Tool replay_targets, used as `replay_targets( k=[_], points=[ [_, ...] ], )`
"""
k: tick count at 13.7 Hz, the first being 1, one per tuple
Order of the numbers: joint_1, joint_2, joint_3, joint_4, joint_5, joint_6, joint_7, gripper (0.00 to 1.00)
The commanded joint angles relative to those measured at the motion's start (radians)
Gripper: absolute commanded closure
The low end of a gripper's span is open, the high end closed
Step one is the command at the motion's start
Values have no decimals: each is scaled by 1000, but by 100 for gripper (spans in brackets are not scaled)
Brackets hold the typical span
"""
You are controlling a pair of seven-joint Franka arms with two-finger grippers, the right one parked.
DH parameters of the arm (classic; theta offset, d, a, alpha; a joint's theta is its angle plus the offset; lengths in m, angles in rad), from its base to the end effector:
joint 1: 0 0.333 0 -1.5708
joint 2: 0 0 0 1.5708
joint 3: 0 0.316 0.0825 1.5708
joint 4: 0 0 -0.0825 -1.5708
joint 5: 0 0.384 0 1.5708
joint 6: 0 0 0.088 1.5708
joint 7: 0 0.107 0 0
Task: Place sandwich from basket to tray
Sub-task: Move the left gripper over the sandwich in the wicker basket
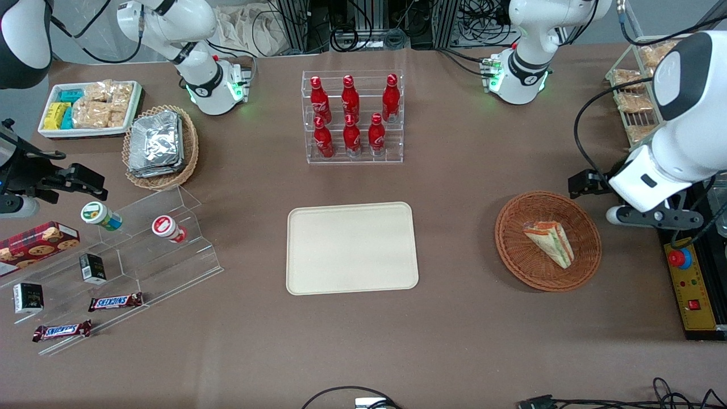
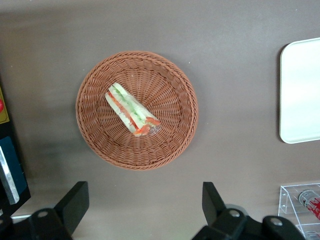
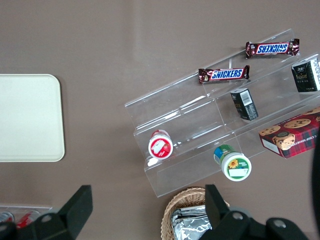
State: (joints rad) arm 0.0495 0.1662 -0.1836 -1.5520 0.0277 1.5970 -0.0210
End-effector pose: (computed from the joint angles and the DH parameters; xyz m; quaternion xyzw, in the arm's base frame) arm 0.5955 -0.0696 0.5409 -0.9966 0.0573 0.0591 0.0032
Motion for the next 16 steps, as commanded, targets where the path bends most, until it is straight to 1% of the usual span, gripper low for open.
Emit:
replay_targets(
  k=[1, 4, 6, 7, 8, 9, 11, 14, 16],
  points=[
    [0, 21, -7, 38, 1, -46, 12, 0],
    [3, 27, -7, 47, 3, -52, 10, 0],
    [4, 38, -4, 18, 6, -52, -5, 0],
    [1, 35, -2, -26, 35, -29, -26, 0],
    [1, 32, -4, -64, 78, 12, -113, 0],
    [7, 15, -4, -142, 80, 102, -211, 0],
    [12, -23, 1, -313, 75, 310, -343, 0],
    [50, 1, 4, -468, 75, 544, -592, 0],
    [82, 27, 6, -569, 81, 726, -622, 0]
  ],
)
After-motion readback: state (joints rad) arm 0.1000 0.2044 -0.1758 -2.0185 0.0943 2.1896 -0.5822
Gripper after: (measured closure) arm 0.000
